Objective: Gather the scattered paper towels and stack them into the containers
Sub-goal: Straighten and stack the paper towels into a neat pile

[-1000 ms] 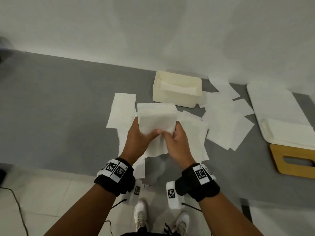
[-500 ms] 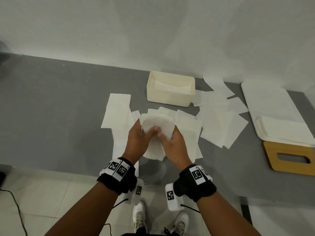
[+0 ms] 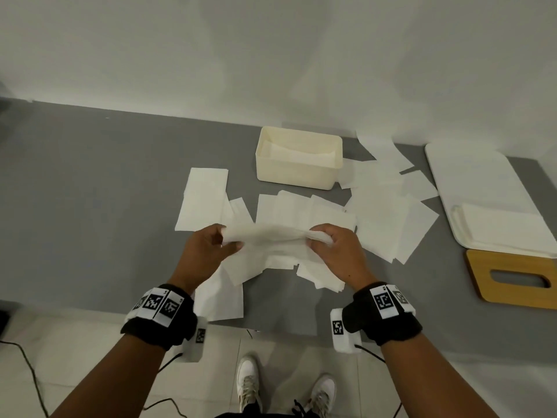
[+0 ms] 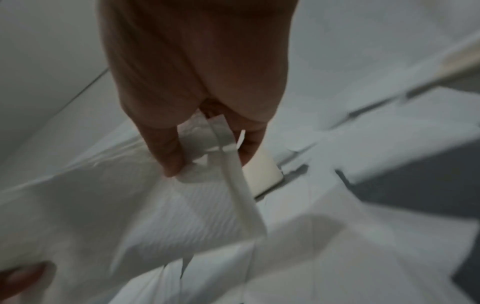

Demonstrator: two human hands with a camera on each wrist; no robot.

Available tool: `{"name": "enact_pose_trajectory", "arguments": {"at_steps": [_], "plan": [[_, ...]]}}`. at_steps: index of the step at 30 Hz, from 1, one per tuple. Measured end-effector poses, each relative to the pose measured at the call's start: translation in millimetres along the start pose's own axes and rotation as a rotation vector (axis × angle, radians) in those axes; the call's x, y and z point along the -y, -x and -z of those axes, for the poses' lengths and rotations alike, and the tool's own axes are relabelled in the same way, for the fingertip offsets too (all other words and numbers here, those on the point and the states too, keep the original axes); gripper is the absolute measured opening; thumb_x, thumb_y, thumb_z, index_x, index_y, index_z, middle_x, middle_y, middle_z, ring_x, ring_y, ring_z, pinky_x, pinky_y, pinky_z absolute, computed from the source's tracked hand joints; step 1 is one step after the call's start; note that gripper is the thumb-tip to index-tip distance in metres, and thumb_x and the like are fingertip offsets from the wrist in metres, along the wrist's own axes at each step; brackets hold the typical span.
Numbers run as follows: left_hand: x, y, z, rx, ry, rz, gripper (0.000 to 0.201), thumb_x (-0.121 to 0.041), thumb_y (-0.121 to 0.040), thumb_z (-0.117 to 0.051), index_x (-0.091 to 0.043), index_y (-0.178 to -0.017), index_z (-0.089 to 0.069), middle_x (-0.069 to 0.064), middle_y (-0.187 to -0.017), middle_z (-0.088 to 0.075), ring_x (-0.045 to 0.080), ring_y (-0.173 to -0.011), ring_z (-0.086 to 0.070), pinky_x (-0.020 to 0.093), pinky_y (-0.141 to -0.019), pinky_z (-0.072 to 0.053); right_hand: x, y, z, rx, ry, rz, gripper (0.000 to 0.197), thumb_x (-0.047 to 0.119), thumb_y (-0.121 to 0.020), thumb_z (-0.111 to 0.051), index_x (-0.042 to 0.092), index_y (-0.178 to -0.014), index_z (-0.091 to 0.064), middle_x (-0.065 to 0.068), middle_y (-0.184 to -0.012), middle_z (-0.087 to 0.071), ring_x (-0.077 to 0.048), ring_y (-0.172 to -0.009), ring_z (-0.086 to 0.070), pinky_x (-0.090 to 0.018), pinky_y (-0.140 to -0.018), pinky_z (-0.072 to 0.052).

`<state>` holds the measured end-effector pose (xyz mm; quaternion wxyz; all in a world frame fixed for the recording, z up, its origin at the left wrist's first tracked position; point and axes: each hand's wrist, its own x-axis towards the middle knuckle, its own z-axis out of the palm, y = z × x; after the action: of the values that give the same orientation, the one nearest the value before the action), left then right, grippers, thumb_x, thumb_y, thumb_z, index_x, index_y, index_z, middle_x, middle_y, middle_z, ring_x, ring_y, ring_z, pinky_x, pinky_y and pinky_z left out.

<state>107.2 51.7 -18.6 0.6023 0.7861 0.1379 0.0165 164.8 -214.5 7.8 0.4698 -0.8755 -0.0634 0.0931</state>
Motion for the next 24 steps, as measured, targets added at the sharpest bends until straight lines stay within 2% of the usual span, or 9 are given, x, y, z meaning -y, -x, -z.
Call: {"name": "enact_pose_trajectory", "arguments": {"at_steps": [3, 6, 10, 12, 14, 16, 19, 21, 24], "plan": [[10.5, -2.2, -4.7, 0.034, -0.195, -0.104, 0.026, -0.007, -0.074, -0.081, -0.024, -0.088, -0.066, -0.013, -0.083, -0.07, 0.005, -0.077, -0.064, 0.015, -0.073, -0.049, -7.2, -2.8, -7.0, 0.015, 0.109, 0.06, 0.012, 0.019, -0.086, -0.066, 0.023, -0.097, -0.07, 0.019, -0.09, -0.067, 0.004, -0.081, -0.059, -0.002, -0.073, -0.039], [19.5, -5.5, -19.7, 0.035, -0.224, -0.099, 0.022, -0.012, -0.075, -0.081, -0.021, -0.091, -0.067, -0.011, -0.089, -0.071, 0.003, -0.08, -0.064, 0.016, -0.074, -0.05, -23.0, -2.1, -14.1, 0.071, 0.14, 0.055, 0.022, 0.016, -0.084, -0.067, 0.023, -0.104, -0.067, 0.013, -0.103, -0.067, -0.004, -0.095, -0.06, -0.014, -0.086, -0.043], [27.1, -10.2, -26.9, 0.005, -0.151, -0.057, 0.019, -0.011, -0.075, -0.081, -0.019, -0.088, -0.068, -0.009, -0.085, -0.072, 0.007, -0.079, -0.065, 0.016, -0.072, -0.049, -41.7, -2.2, -14.1, 0.042, 0.009, -0.045, 0.028, 0.001, -0.085, -0.06, 0.025, -0.098, -0.062, 0.011, -0.099, -0.064, -0.003, -0.093, -0.059, -0.003, -0.077, -0.041], [28.2, -13.1, -27.8, -0.022, -0.085, -0.022, 0.023, -0.011, -0.075, -0.081, -0.018, -0.093, -0.067, -0.007, -0.09, -0.072, 0.008, -0.083, -0.064, 0.016, -0.076, -0.05, -45.2, -5.0, -14.6, -0.01, -0.069, -0.091, 0.021, 0.002, -0.088, -0.059, 0.022, -0.093, -0.062, 0.011, -0.094, -0.064, 0.0, -0.085, -0.058, -0.007, -0.073, -0.041], [26.7, -15.0, -32.0, -0.041, -0.072, -0.004, 0.022, -0.013, -0.077, -0.079, -0.021, -0.093, -0.066, -0.005, -0.092, -0.07, 0.014, -0.086, -0.065, 0.024, -0.079, -0.052, -42.3, -8.2, -18.2, -0.031, -0.116, -0.119, 0.015, 0.006, -0.09, -0.057, 0.02, -0.093, -0.06, 0.013, -0.09, -0.062, 0.001, -0.08, -0.056, -0.017, -0.074, -0.041], [23.0, -16.0, -36.9, -0.091, -0.041, 0.002, 0.022, -0.014, -0.08, -0.078, -0.028, -0.089, -0.063, -0.007, -0.089, -0.069, 0.013, -0.083, -0.065, 0.027, -0.077, -0.052, -34.8, -9.5, -23.5, -0.047, -0.14, -0.13, 0.013, 0.01, -0.091, -0.054, 0.019, -0.101, -0.054, 0.012, -0.09, -0.059, 0.0, -0.08, -0.055, -0.018, -0.072, -0.04], [13.3, -15.5, -43.5, -0.132, 0.033, 0.012, 0.023, -0.012, -0.082, -0.075, -0.027, -0.092, -0.06, -0.008, -0.09, -0.068, 0.007, -0.081, -0.064, 0.022, -0.075, -0.052, -24.7, -8.6, -29.7, -0.066, -0.223, -0.172, 0.034, 0.011, -0.088, -0.056, 0.02, -0.118, -0.046, 0.004, -0.101, -0.06, -0.011, -0.09, -0.059, -0.016, -0.073, -0.043], [12.7, -14.2, -48.4, -0.125, -0.034, 0.038, 0.022, -0.014, -0.084, -0.073, -0.02, -0.099, -0.058, -0.003, -0.093, -0.065, 0.016, -0.087, -0.063, 0.025, -0.078, -0.05, -22.1, -6.4, -34.3, -0.054, -0.205, -0.191, 0.043, 0.004, -0.085, -0.053, 0.018, -0.125, -0.044, 0.003, -0.104, -0.058, -0.015, -0.094, -0.057, -0.017, -0.076, -0.042], [10.7, -13.6, -48.0, -0.153, -0.142, 0.035, 0.02, -0.017, -0.083, -0.074, -0.017, -0.097, -0.058, -0.006, -0.088, -0.063, 0.023, -0.089, -0.063, 0.02, -0.073, -0.047, -18.2, -6.2, -34.8, -0.085, -0.097, -0.177, 0.037, 0.006, -0.09, -0.05, 0.014, -0.125, -0.047, 0.004, -0.105, -0.056, -0.016, -0.097, -0.055, -0.022, -0.082, -0.039]]}}
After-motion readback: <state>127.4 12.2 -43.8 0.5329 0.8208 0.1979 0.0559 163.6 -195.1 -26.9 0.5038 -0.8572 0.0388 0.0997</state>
